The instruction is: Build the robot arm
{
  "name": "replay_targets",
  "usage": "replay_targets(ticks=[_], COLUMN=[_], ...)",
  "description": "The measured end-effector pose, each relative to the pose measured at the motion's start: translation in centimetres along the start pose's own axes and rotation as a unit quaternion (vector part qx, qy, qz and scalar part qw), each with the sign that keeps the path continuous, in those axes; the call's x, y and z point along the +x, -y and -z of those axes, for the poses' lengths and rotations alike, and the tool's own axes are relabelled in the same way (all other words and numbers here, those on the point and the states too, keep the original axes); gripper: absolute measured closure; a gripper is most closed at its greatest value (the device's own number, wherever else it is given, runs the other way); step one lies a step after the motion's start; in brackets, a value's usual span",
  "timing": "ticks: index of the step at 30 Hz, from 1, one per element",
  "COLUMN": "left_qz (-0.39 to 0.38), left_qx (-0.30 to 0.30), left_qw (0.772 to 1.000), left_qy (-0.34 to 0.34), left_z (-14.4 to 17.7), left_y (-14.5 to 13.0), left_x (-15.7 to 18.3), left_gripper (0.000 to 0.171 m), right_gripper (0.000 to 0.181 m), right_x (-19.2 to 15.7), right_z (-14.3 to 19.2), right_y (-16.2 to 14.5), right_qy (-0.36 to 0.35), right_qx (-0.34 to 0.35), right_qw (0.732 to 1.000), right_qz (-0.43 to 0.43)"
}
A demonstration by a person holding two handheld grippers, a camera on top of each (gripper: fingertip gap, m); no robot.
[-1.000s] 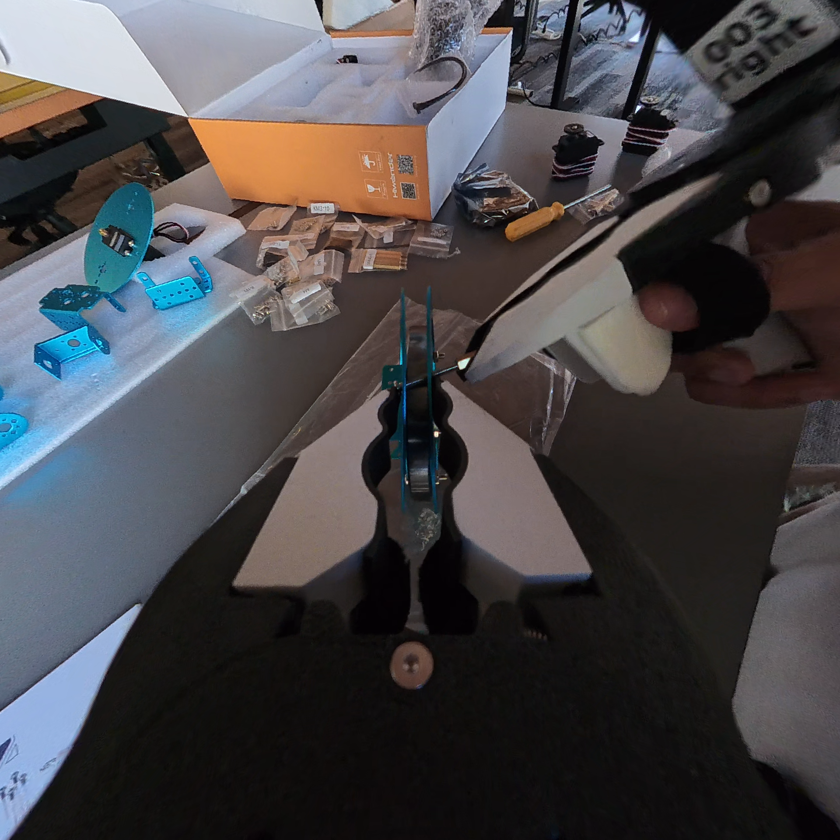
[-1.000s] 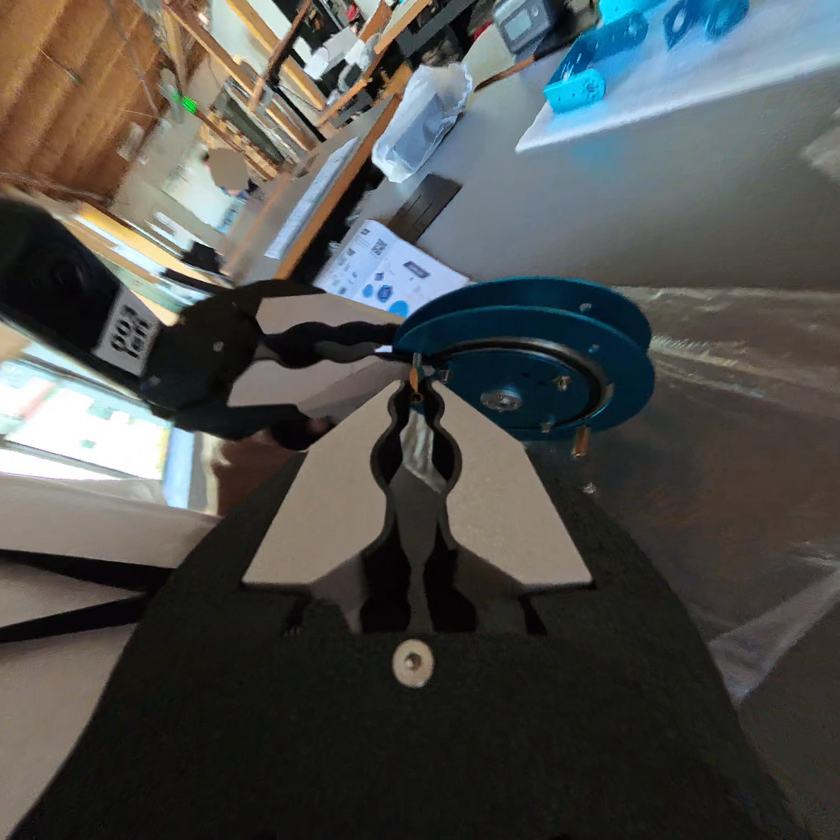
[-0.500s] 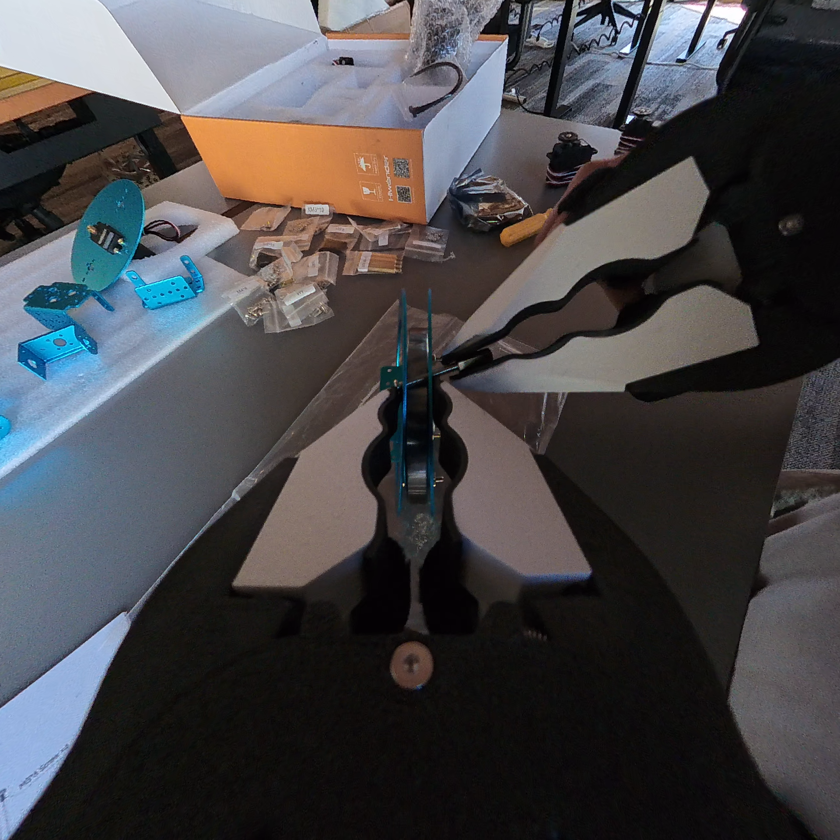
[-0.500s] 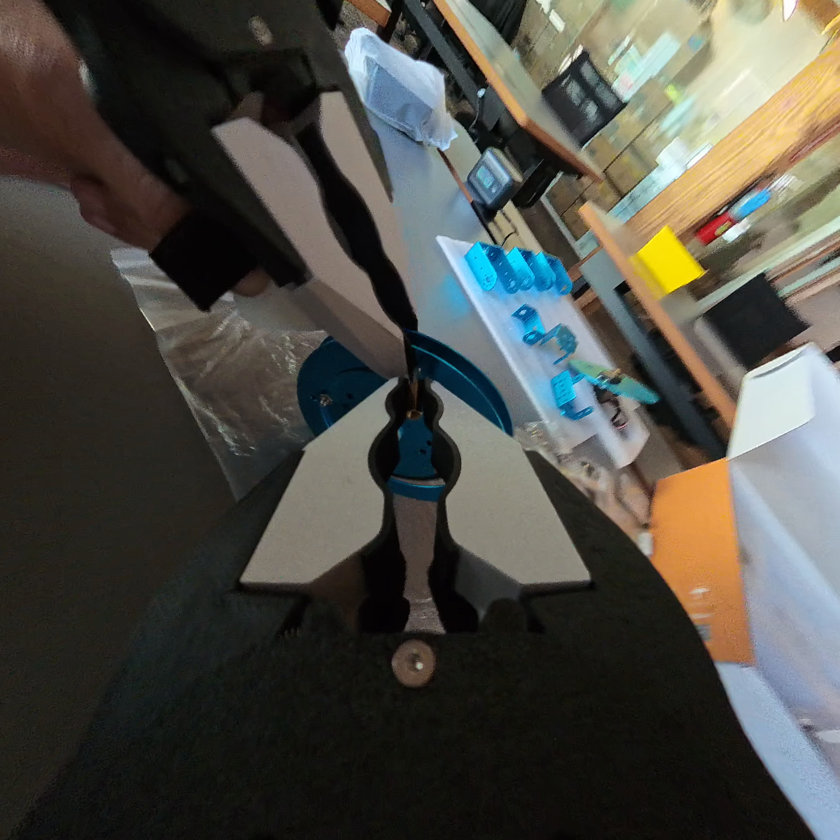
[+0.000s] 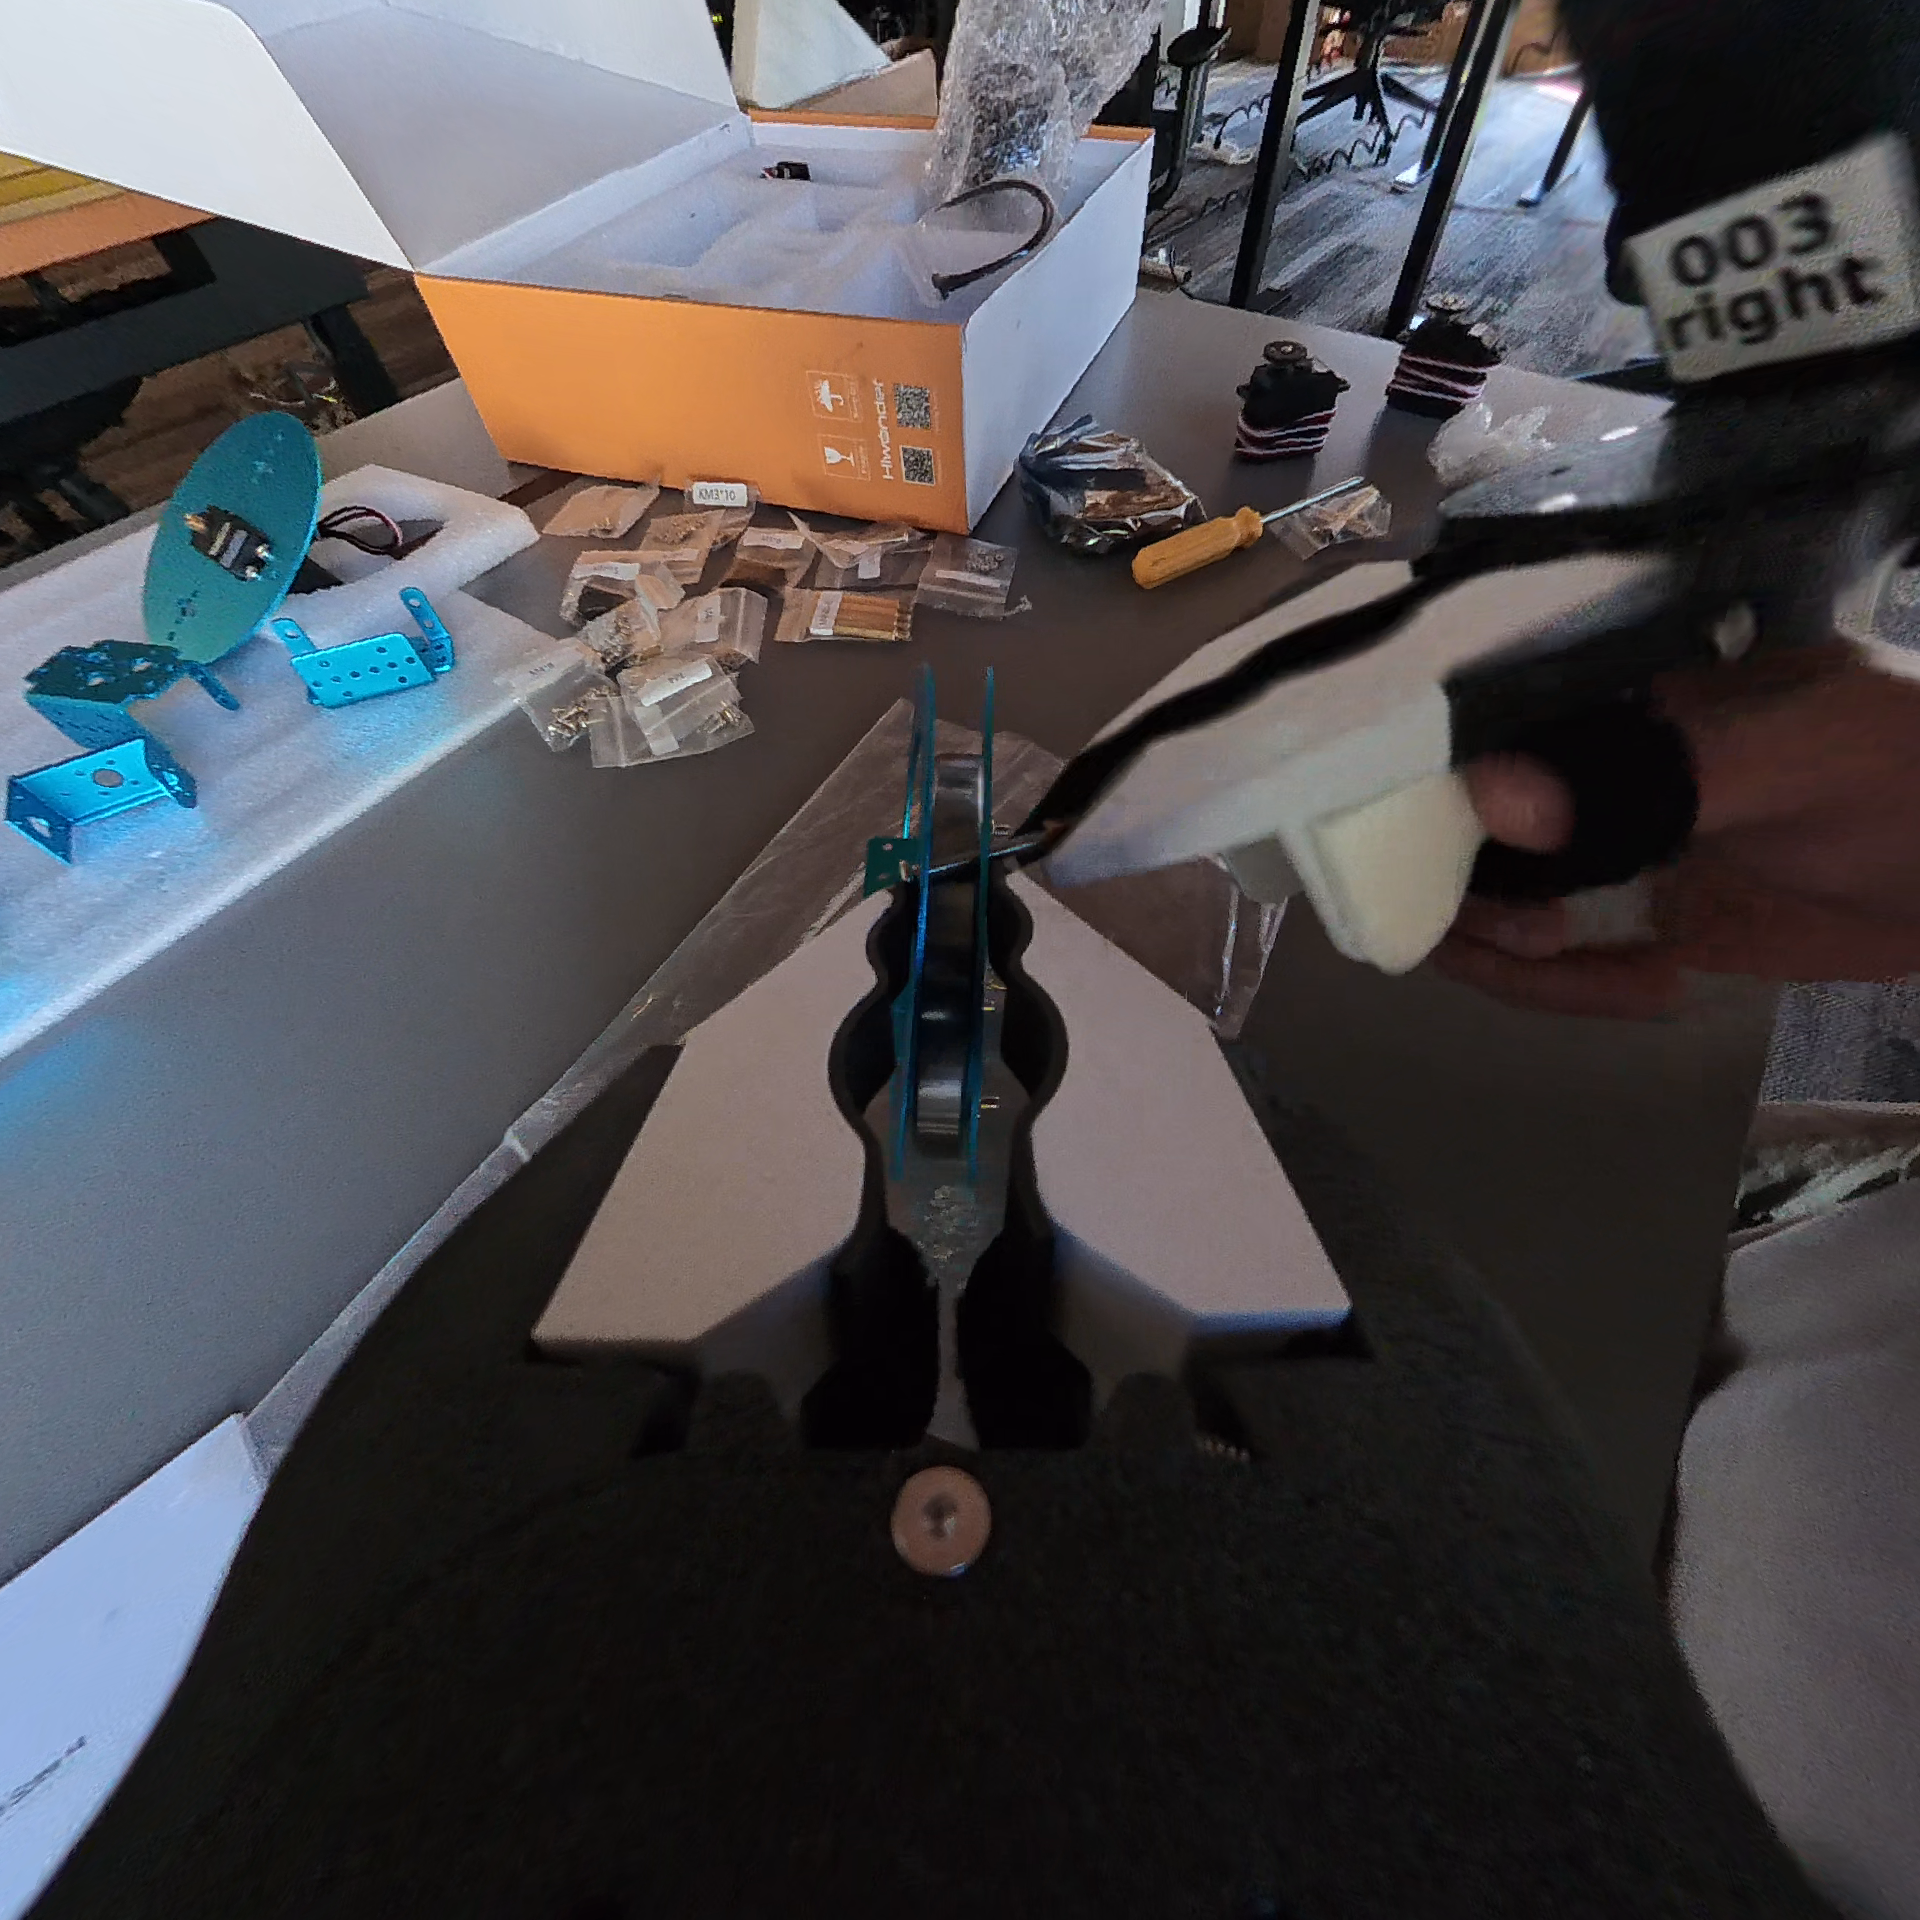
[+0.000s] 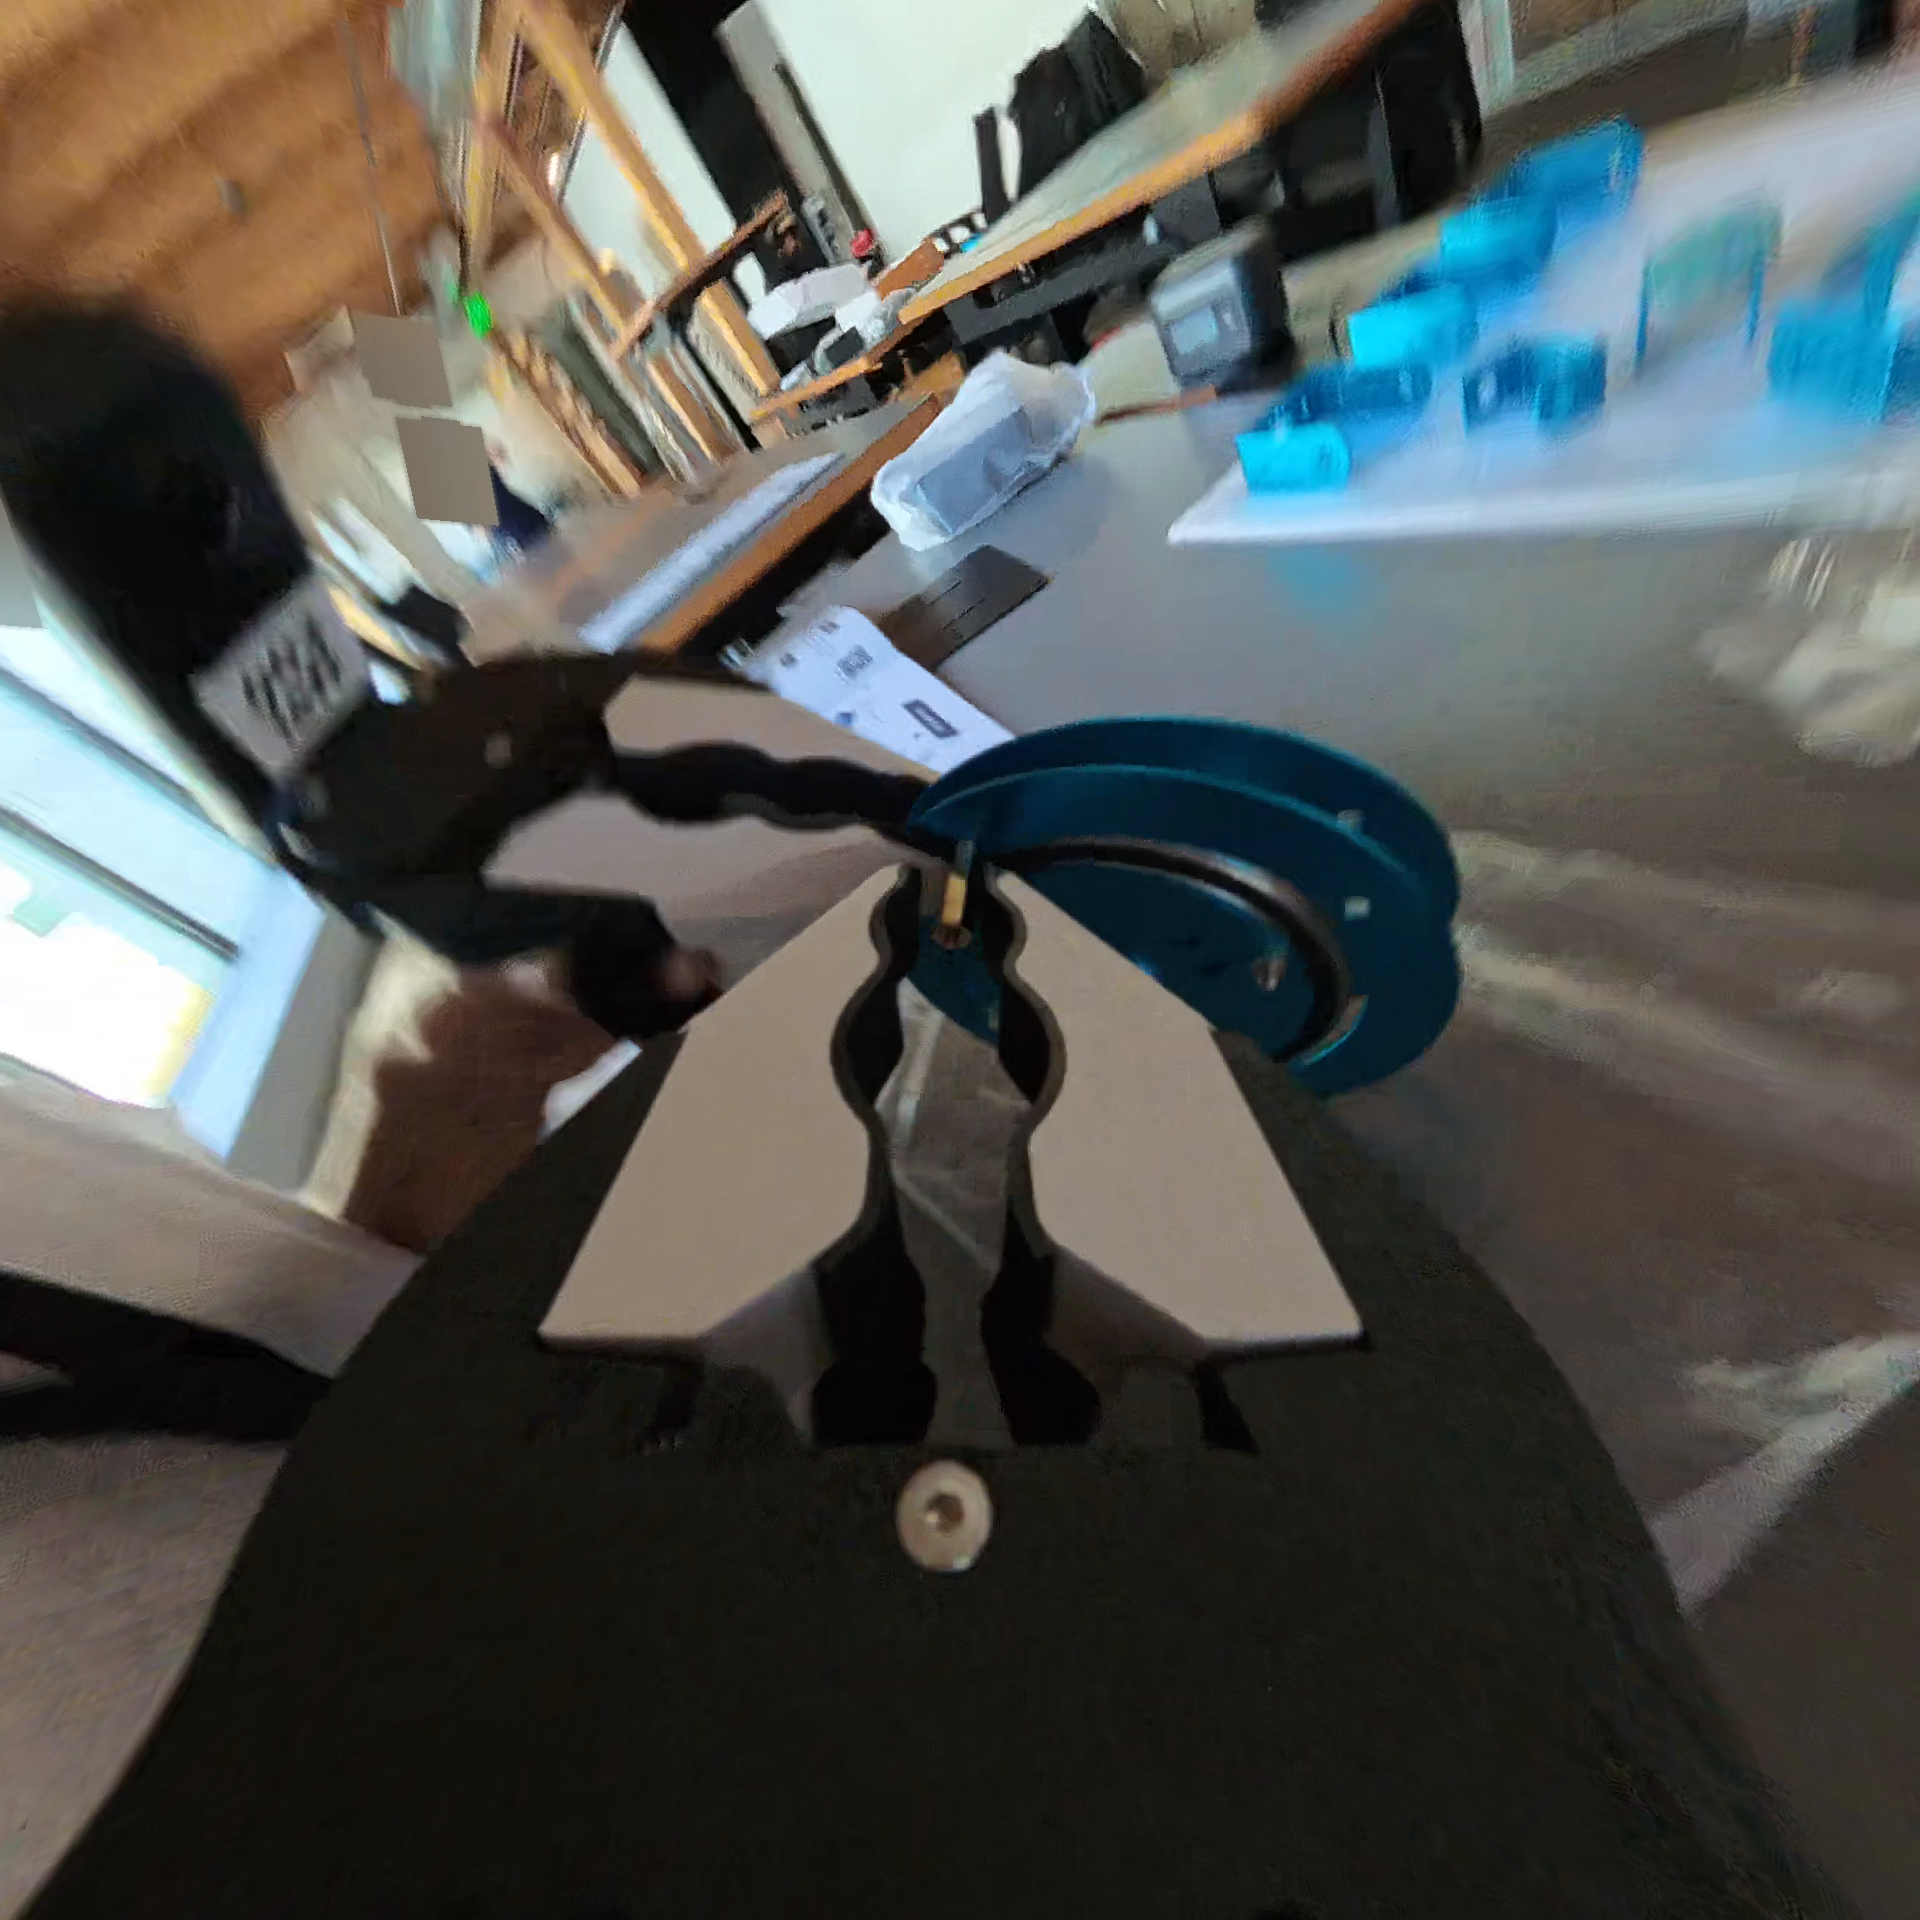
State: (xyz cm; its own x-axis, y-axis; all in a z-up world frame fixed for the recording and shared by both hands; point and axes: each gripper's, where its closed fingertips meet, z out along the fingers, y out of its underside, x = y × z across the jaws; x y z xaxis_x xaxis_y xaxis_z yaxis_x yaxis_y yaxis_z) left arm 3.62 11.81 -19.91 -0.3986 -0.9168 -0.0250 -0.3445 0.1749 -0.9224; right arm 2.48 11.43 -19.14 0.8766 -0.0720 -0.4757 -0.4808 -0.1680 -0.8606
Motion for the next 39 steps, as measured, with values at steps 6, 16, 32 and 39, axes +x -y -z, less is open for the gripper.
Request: replay_targets(ticks=[6, 16, 32, 39], left_qz=[0.002, -0.001, 0.001, -0.004], left_qx=[0.000, -0.006, -0.009, -0.012], left_qw=[1.000, 1.000, 1.000, 1.000], left_qy=[-0.002, -0.003, 0.007, 0.005], left_z=[0.1, 0.1, 0.4, 0.4], left_y=[-0.1, -0.1, -0.3, -0.3], left_x=[-0.1, 0.0, -0.5, -0.3], left_gripper=[0.159, 0.159, 0.160, 0.160], right_gripper=[0.145, 0.155, 0.154, 0.164], right_x=[-0.1, -0.3, 0.7, 0.2], right_z=[0.7, 0.7, 0.1, 0.0], right_y=[-1.0, -1.3, -1.7, -0.4], right_qy=[-0.040, -0.058, -0.061, -0.124], right_qx=[0.043, 0.043, 0.020, 0.004], right_qw=[0.928, 0.903, 0.904, 0.867], right_qz=[0.367, 0.424, 0.423, 0.482])
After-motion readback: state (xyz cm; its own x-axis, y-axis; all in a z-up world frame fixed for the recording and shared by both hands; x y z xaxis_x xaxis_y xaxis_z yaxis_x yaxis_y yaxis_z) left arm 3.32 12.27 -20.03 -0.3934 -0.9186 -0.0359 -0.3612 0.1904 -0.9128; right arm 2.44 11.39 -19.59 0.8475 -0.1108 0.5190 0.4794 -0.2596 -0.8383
